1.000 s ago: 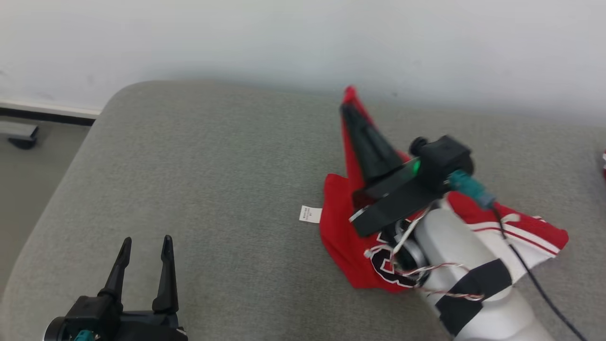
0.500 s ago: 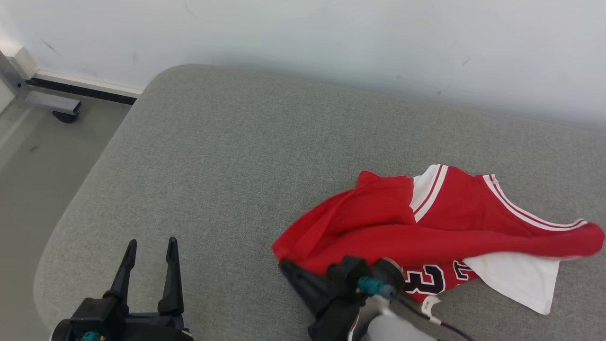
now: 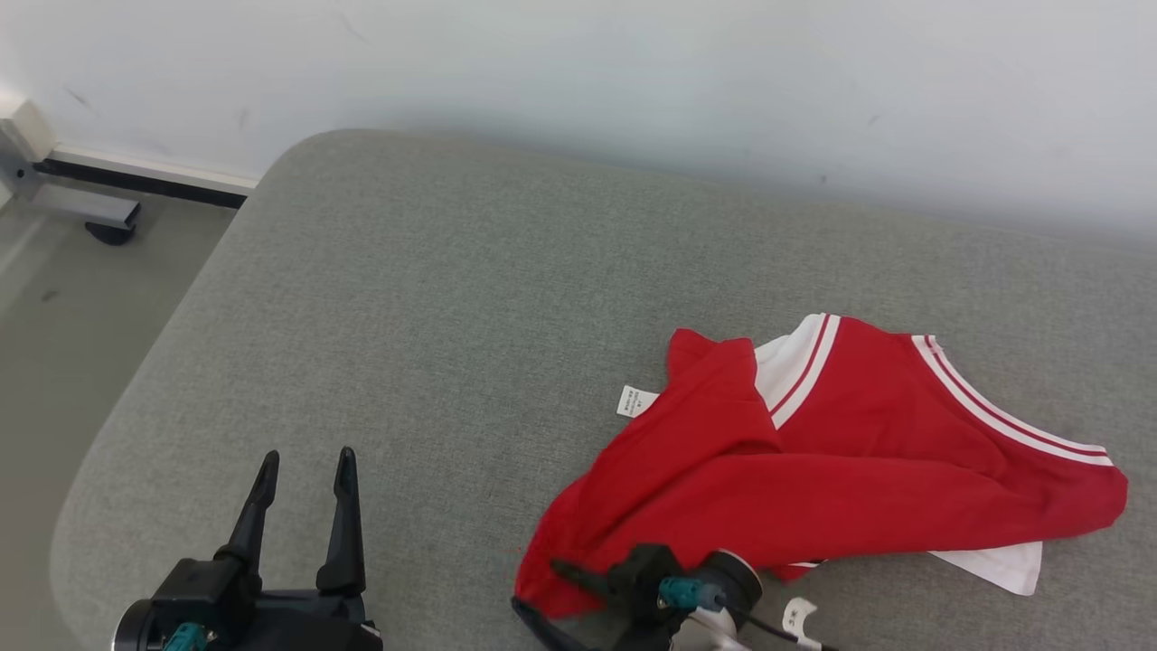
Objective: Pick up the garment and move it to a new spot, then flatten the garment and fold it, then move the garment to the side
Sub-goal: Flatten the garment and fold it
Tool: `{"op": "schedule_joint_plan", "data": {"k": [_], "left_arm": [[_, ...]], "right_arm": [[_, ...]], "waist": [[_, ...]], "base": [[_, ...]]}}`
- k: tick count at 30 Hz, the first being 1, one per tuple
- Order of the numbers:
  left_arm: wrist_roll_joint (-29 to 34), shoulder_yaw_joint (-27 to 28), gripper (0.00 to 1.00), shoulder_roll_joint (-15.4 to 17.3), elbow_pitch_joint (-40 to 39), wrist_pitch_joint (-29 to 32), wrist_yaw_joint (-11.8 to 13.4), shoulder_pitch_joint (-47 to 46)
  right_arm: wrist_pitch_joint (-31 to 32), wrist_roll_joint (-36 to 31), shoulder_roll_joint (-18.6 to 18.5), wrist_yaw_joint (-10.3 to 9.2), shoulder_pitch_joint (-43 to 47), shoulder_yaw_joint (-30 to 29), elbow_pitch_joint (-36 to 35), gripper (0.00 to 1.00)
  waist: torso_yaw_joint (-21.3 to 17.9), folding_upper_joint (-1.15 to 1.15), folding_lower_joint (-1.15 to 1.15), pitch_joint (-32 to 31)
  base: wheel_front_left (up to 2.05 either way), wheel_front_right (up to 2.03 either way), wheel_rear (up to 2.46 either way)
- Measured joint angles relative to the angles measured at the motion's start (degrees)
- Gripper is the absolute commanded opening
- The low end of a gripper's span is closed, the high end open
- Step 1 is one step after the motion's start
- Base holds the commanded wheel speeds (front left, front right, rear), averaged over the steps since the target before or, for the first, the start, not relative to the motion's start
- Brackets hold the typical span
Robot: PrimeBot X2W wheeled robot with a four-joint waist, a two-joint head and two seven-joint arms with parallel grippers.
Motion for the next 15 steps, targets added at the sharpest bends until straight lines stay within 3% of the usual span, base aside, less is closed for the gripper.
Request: {"op": "schedule_joint_plan", "data": {"k": [6, 9, 15], "left_arm": [[0.02, 0.85, 1.00, -0.09, -0.07, 0.00, 0.00, 0.65], [0.14, 1.43, 1.00, 0.03, -0.40, 0.00, 0.00, 1.34], [0.62, 2.55, 1.00, 0.27, -1.05, 0.00, 0.00, 2.50]], "right_arm": [[-1.10, 0.29, -0.02, 0.00, -2.28, -4.07, -0.75, 1.00], [-1.22, -4.70, -0.55, 0.00, -2.54, -14.80, -5.61, 1.00], [-1.23, -13.82, -5.38, 0.00, 4.26, -32.17, -14.55, 1.00]], "waist": [[-1.46, 0.00, 0.00, -0.67], [-2.72, 0.00, 0.00, -1.24], [-5.08, 0.00, 0.00, -2.02]], "base": [[0.00, 0.00, 0.00], [0.00, 0.00, 0.00], [0.00, 0.00, 0.00]]}}
